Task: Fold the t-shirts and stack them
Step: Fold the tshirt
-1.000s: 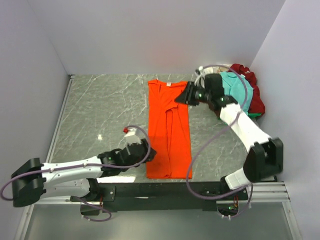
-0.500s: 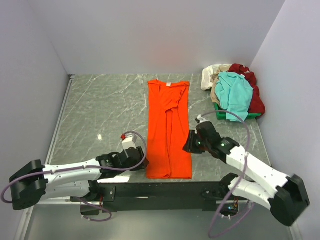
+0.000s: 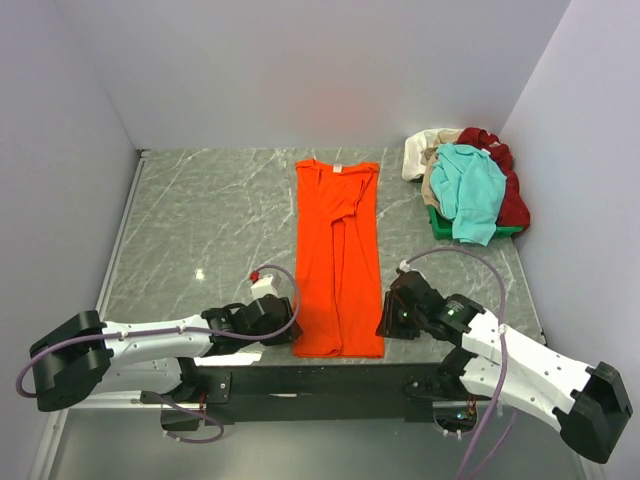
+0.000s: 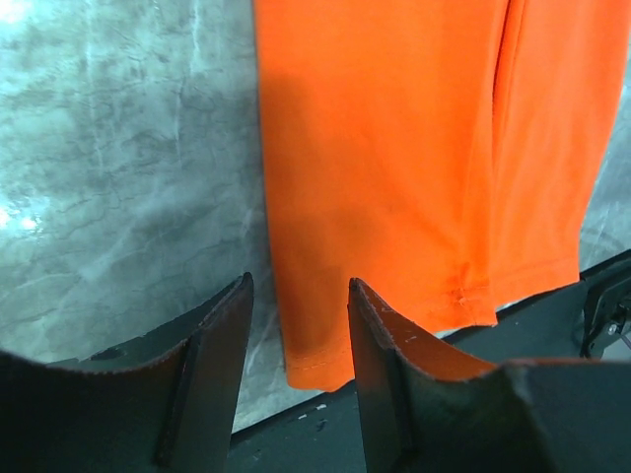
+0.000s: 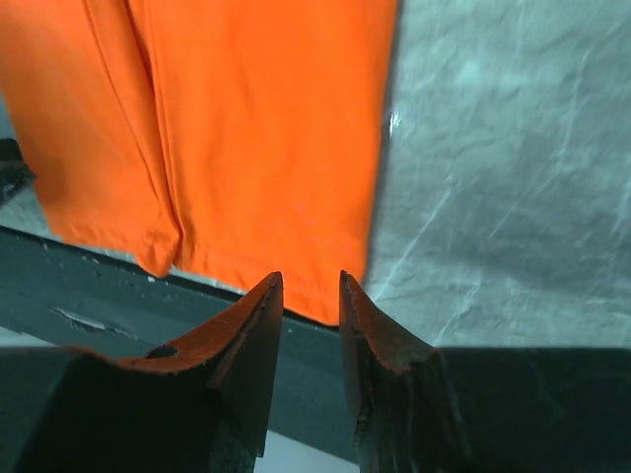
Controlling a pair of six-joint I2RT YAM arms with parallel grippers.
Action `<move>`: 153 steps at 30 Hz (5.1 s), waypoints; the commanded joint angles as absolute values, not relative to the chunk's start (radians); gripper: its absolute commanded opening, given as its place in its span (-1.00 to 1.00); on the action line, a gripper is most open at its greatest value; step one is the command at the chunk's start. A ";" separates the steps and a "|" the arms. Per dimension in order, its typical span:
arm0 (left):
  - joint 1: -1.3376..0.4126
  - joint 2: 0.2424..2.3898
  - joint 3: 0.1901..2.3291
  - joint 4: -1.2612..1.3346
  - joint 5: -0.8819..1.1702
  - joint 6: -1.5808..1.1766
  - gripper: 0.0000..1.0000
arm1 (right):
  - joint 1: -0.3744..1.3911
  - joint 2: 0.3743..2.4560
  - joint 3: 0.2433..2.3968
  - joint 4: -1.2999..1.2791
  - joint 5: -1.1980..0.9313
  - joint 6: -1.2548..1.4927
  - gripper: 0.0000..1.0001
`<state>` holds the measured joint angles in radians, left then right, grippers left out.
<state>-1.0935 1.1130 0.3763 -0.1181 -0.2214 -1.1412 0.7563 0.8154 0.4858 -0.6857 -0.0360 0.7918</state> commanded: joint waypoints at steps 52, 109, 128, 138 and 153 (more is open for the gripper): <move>-1.249 1.166 0.387 -0.163 -0.209 -1.302 -0.79 | 0.988 0.957 0.397 -0.592 0.034 1.019 -0.76; -0.706 1.465 0.724 0.259 -0.118 -0.779 -0.99 | 0.651 1.451 0.982 -0.336 0.307 0.634 -1.00; -0.519 1.813 1.023 0.333 0.072 -0.741 -0.99 | 0.453 1.828 1.307 -0.310 0.252 0.506 -1.00; -0.474 1.845 1.019 0.356 0.089 -0.750 -0.99 | 0.402 1.848 1.315 -0.299 0.232 0.499 -1.00; -0.446 1.790 1.037 0.342 0.072 -0.723 0.46 | 0.359 1.832 1.361 -0.292 0.198 0.485 0.38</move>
<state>-0.4469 1.8874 1.0378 0.3084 0.0963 -0.7517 0.3656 1.9102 1.3537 -0.3260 0.1917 0.4934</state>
